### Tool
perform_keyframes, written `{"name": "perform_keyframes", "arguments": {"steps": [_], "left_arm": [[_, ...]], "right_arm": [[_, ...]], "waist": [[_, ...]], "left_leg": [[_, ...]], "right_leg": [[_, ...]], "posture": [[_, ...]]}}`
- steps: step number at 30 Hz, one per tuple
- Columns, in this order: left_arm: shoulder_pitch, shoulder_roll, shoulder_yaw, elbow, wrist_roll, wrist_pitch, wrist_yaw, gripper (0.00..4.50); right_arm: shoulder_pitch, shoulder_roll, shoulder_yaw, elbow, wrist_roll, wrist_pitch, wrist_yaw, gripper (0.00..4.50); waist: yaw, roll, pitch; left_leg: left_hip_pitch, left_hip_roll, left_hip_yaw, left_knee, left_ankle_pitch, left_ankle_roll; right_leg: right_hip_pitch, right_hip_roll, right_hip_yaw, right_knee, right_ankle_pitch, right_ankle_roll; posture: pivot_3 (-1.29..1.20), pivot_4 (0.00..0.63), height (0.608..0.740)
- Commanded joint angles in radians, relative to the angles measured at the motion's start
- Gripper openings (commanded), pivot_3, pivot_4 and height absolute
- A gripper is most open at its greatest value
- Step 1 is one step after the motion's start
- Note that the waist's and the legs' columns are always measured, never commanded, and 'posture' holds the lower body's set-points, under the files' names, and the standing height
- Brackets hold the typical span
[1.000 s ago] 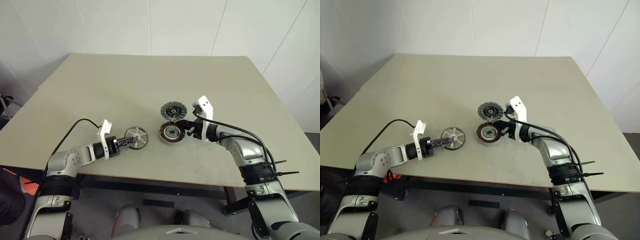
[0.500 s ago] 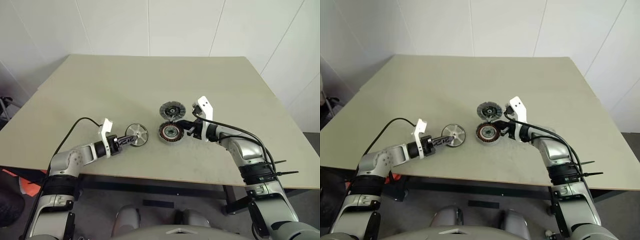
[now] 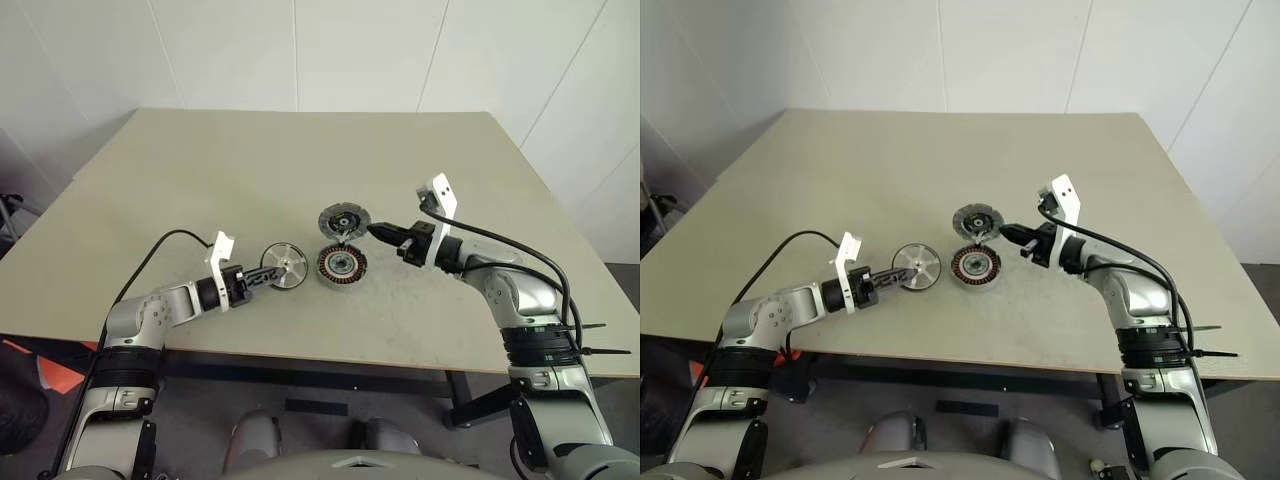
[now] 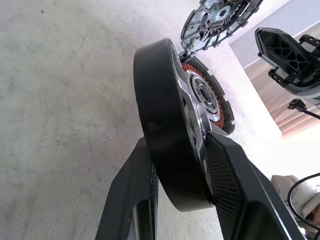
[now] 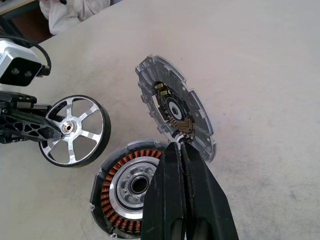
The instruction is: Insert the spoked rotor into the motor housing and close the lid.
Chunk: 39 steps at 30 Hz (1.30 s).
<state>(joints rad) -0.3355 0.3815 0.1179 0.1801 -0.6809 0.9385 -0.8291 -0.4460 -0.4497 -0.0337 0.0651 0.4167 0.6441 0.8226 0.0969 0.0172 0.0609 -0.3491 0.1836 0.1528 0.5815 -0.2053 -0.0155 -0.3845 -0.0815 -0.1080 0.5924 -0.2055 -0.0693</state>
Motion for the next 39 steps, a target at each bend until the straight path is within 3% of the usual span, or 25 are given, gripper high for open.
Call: {"name": "perform_keyframes", "arguments": {"steps": [1,4,8,14,22,28,39], "left_arm": [[-0.122,-0.095,-0.027,-0.066,-0.080,0.050,-0.004,1.07],[-0.206,-0.178,-0.007,-0.069,-0.150,0.116,0.008,1.07],[-0.267,-0.210,0.040,-0.046,-0.210,0.164,0.031,1.07],[-0.262,-0.204,0.002,-0.030,-0.190,0.158,0.029,1.07],[-0.204,-0.157,0.059,-0.068,-0.249,0.242,0.070,1.07],[-0.160,-0.176,0.019,0.001,-0.159,0.185,0.130,1.07],[-0.255,-0.275,-0.008,0.117,-0.127,0.139,0.116,1.07]], "right_arm": [[0.030,-0.047,-0.052,-0.037,0.012,-0.009,-0.006,0.00],[0.061,-0.059,-0.050,-0.044,-0.001,-0.018,-0.025,0.00],[0.079,-0.055,-0.042,-0.057,-0.004,-0.018,-0.043,0.00],[0.088,-0.063,-0.046,-0.060,-0.001,-0.016,-0.052,0.00],[0.088,-0.063,-0.035,-0.044,-0.014,-0.028,-0.058,0.00],[0.078,-0.045,-0.022,-0.031,-0.023,-0.038,-0.065,0.00],[0.080,-0.041,-0.018,-0.030,-0.031,-0.043,-0.068,0.00]], "waist": [[0.013,0.000,0.000],[0.046,-0.001,0.000],[0.028,0.001,-0.001],[0.030,0.002,-0.001],[0.027,0.002,-0.001],[0.031,0.002,-0.001],[0.031,0.002,-0.001]], "left_leg": [[0.000,0.000,0.000,0.000,0.000,0.000],[-0.001,-0.004,0.000,0.002,0.002,0.004],[-0.002,-0.005,0.001,0.001,0.003,0.004],[-0.003,-0.003,0.000,0.000,0.005,0.007],[-0.003,-0.003,0.000,0.001,0.003,0.005],[-0.003,-0.003,0.000,0.001,0.003,0.005],[-0.003,-0.003,0.000,0.001,0.004,0.005]], "right_leg": [[0.000,0.000,0.000,0.000,0.000,0.000],[0.001,-0.002,0.002,0.000,0.000,0.000],[0.001,-0.004,0.004,0.001,0.001,0.001],[-0.002,0.000,0.003,0.001,0.001,0.001],[-0.002,0.000,0.003,0.000,0.001,0.001],[-0.001,0.000,0.003,0.000,-0.001,0.003],[-0.001,0.000,0.003,0.000,-0.001,0.004]], "posture": [[0.00,0.000,0.740],[0.00,0.000,0.740],[0.00,0.000,0.740],[0.00,0.000,0.740],[0.00,0.000,0.740],[0.00,0.000,0.740],[0.00,0.000,0.740]]}}
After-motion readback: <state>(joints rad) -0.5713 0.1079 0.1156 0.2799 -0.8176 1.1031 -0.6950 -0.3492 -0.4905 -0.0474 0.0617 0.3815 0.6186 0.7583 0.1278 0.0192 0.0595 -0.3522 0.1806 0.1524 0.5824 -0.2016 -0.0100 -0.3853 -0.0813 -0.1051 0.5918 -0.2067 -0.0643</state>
